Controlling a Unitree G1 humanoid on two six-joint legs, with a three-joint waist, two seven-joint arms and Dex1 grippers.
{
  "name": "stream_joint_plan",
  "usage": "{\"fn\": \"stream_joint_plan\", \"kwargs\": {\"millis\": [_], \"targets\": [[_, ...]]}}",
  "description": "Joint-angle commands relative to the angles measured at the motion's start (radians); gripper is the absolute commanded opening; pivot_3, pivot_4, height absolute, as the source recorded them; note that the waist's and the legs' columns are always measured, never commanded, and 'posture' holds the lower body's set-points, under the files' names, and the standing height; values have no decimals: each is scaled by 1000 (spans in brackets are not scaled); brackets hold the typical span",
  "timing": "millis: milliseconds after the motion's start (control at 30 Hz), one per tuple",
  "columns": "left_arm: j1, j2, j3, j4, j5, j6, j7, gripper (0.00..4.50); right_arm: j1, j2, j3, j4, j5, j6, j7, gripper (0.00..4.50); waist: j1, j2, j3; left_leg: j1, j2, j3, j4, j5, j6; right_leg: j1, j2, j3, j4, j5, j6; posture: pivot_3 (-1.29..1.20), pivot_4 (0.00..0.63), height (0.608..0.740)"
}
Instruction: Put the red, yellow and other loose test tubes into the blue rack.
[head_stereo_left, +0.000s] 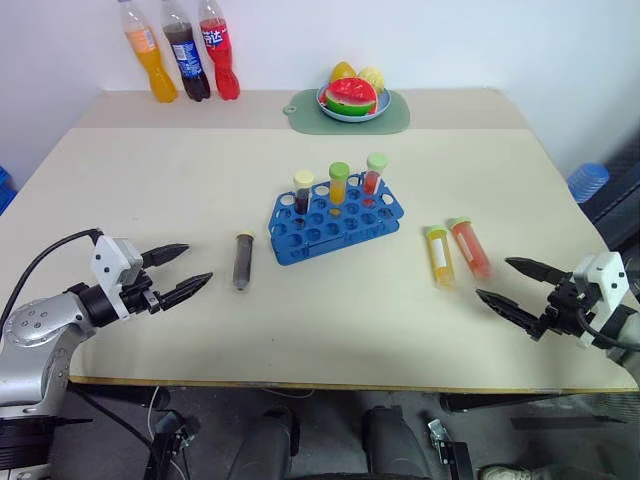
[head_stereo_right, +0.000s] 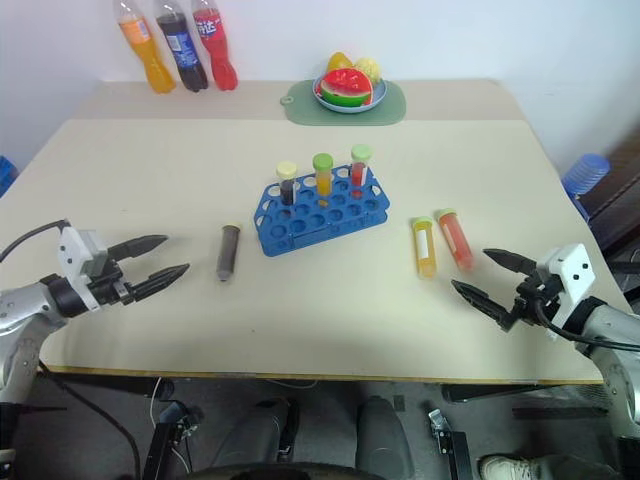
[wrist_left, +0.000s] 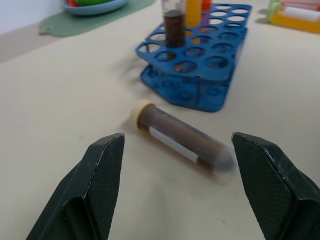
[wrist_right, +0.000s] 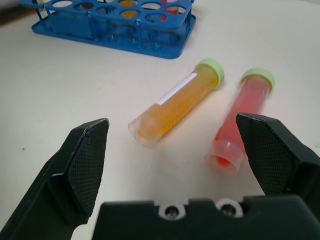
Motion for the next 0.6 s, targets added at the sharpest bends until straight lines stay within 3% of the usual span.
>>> {"fn": "stream_joint_plan", "kwargs": {"millis": [33,600], "targets": [[-4,20,22,-18,-14,5,-26,3530,6,-15,-43,-32,2,-7,2,4500,0,0,0,0,0,0,0,0,0,0,0,0,0,0,0,0,150,740],[-23,-12,-19,-40,4,-13,-62,3530,-57,-23,-29,-51,-11,83,-89,4500,0,0,0,0,0,0,0,0,0,0,0,0,0,0,0,0,150,740]]}}
